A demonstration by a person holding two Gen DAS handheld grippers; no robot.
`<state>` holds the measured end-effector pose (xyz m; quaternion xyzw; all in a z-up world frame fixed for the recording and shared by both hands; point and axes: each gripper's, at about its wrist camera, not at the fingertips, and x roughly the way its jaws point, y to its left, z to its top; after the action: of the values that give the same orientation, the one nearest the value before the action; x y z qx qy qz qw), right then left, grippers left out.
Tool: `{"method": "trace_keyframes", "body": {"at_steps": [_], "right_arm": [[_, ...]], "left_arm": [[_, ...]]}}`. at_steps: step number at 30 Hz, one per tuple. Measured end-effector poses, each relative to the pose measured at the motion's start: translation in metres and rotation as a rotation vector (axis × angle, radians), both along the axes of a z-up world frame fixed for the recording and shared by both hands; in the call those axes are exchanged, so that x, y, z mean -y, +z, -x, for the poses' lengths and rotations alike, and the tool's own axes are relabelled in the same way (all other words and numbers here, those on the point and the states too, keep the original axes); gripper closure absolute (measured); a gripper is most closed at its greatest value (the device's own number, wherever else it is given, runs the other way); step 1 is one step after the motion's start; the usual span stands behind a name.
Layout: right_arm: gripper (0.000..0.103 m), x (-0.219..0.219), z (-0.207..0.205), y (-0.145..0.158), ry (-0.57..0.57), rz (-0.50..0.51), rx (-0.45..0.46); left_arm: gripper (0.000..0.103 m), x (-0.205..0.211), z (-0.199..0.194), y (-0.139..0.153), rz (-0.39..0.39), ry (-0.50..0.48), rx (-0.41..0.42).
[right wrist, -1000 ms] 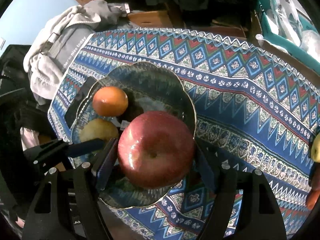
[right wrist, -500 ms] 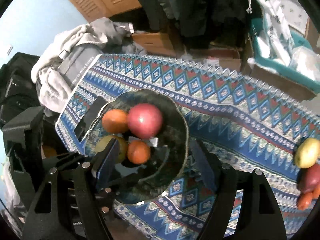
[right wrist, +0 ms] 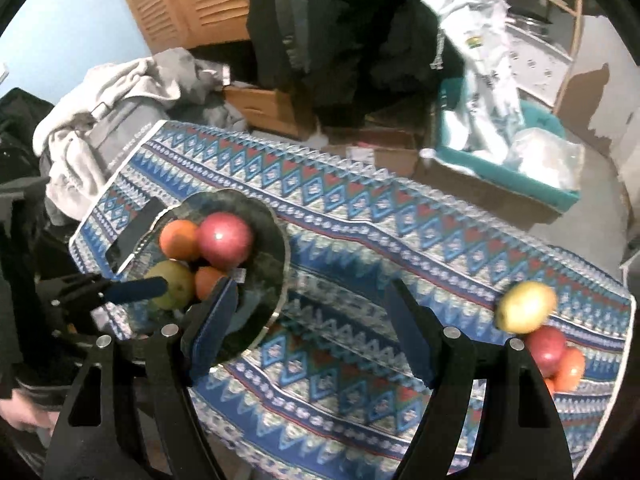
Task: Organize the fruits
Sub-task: 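Move both tools away from the bowl toward the remaining fruit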
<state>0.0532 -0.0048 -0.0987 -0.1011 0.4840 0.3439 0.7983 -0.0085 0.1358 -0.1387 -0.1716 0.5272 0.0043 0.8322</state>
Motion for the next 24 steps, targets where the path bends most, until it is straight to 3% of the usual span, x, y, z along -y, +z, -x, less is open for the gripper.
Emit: {"method": "trace_keyframes", "body": {"at_steps": [4, 24], "right_arm": [[0.026, 0.02, 0.0, 0.006, -0.025, 0.017, 0.024], [0.026, 0.126, -0.009, 0.01, -0.157, 0.045, 0.048]], "left_arm": [[0.037, 0.011, -0.004, 0.007, -0.002, -0.02, 0.018], [0.036, 0.089, -0.025, 0.021, -0.051, -0.171, 0.029]]}}
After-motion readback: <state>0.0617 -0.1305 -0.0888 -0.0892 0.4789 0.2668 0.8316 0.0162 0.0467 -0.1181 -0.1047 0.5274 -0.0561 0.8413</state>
